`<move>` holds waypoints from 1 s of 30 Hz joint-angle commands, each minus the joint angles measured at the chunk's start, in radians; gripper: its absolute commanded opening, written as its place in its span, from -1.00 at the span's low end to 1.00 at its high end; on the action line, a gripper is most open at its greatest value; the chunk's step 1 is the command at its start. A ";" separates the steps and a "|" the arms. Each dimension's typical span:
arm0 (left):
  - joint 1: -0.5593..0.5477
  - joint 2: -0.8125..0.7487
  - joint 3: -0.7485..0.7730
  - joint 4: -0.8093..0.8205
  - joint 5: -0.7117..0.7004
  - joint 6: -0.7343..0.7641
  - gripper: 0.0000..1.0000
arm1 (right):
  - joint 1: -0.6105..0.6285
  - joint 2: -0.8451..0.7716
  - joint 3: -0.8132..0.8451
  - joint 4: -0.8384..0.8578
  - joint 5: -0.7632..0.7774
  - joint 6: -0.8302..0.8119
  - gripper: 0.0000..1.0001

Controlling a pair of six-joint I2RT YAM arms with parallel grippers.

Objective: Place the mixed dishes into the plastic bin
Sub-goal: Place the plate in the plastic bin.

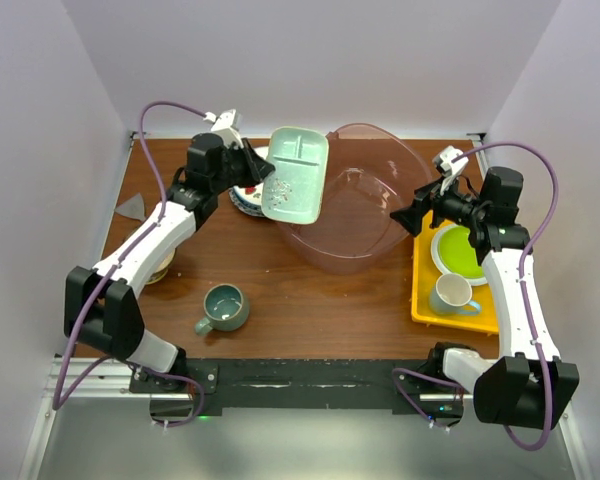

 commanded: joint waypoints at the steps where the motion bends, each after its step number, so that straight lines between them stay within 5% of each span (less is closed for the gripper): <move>1: -0.022 -0.005 0.089 0.157 0.013 -0.019 -1.00 | -0.005 -0.025 0.001 0.013 0.011 -0.010 0.96; 20: -0.069 0.085 0.135 0.166 0.009 -0.022 -1.00 | -0.009 -0.043 -0.007 0.051 0.119 0.025 0.97; 30: -0.152 0.249 0.281 0.143 -0.010 -0.025 -1.00 | -0.015 -0.051 -0.010 0.076 0.185 0.065 0.96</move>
